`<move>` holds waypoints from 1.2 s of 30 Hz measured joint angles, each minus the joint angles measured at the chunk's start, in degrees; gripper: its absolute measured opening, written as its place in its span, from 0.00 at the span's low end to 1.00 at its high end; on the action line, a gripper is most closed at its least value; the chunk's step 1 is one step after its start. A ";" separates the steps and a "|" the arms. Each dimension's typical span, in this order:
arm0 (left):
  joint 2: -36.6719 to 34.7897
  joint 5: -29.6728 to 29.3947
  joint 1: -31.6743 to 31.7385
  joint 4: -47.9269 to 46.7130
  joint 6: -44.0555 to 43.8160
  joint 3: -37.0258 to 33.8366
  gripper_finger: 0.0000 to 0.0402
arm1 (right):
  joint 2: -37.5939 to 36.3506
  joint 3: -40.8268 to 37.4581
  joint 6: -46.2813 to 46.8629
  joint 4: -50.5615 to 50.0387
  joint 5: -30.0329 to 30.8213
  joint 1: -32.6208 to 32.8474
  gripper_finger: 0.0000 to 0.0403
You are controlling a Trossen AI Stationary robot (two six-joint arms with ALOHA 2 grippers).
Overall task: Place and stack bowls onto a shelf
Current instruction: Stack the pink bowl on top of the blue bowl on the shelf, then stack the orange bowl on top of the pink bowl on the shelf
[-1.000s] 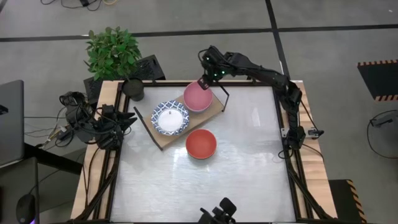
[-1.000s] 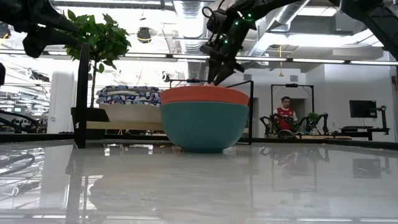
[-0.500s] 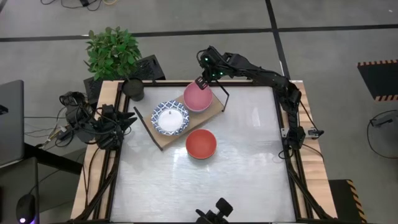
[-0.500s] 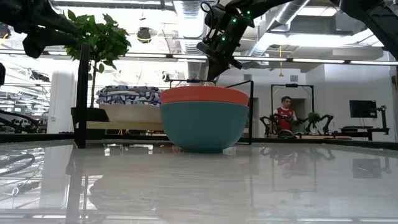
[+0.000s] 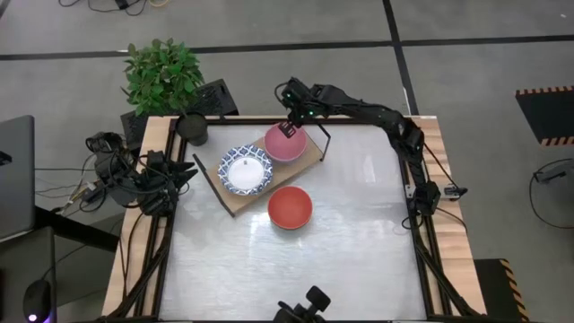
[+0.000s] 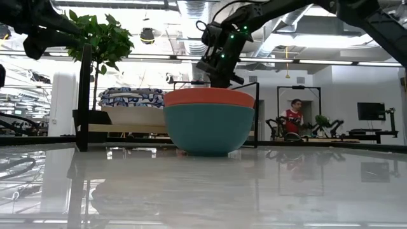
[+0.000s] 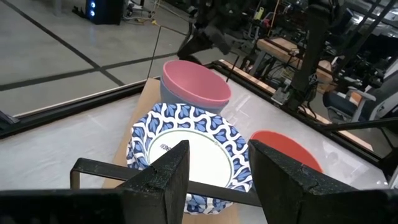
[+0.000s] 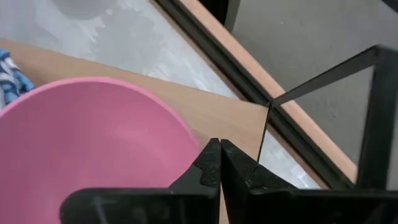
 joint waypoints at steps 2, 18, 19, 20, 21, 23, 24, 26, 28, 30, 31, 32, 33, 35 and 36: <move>-0.01 0.00 0.00 0.00 -0.02 -0.01 0.38 | -0.02 -0.02 -0.38 0.03 -0.08 0.11 0.05; 0.00 0.00 -0.01 0.02 -0.81 0.00 0.38 | -6.62 0.09 -1.97 -17.35 -10.07 6.65 0.10; -0.01 0.00 -0.01 0.02 -0.81 0.00 0.38 | -6.62 0.09 -1.99 -19.38 -10.06 7.80 0.11; -0.01 0.00 -0.01 0.02 -0.81 0.01 0.38 | -6.60 0.09 -2.02 -21.56 -10.02 9.05 0.11; -0.01 0.00 0.00 0.02 -0.81 -0.01 0.38 | -6.60 -0.11 -2.18 -23.11 -10.02 10.49 0.13; -0.01 0.00 0.00 0.02 -0.81 -0.01 0.38 | -6.68 -1.66 -3.15 -23.53 -10.01 13.59 0.15; -0.01 0.00 0.00 0.02 -0.81 0.01 0.38 | -6.69 -2.84 -3.25 -23.22 -10.03 15.09 0.17; -0.01 0.02 0.00 0.02 -1.07 0.01 0.38 | -6.48 -4.85 -2.94 -23.12 -10.06 17.75 0.21; -0.01 0.02 -0.01 0.02 -1.12 -0.01 0.38 | -6.46 -7.06 -2.29 -21.39 -10.10 19.95 0.26; -0.01 0.02 -0.02 0.02 -1.02 0.01 0.38 | -6.62 -9.37 -1.28 -18.78 -9.62 21.45 0.31; -0.01 0.02 0.00 0.02 -0.98 0.00 0.38 | -6.61 -10.42 -0.68 -17.14 -8.76 21.94 0.34; -0.01 0.02 -0.02 0.02 -0.98 0.01 0.38 | -6.54 -11.41 -0.14 -15.64 -7.71 22.29 0.37; -0.01 0.02 -0.02 0.02 -1.00 -0.01 0.38 | -6.50 -12.26 0.46 -14.31 -6.88 22.52 0.39; -0.01 0.03 -0.02 0.02 -1.21 -0.01 0.38 | -6.50 -13.74 1.62 -11.28 -5.40 22.64 0.42; 0.01 0.07 0.00 0.02 -1.38 -0.01 0.38 | -6.54 -14.53 1.89 -9.61 -5.28 22.57 0.43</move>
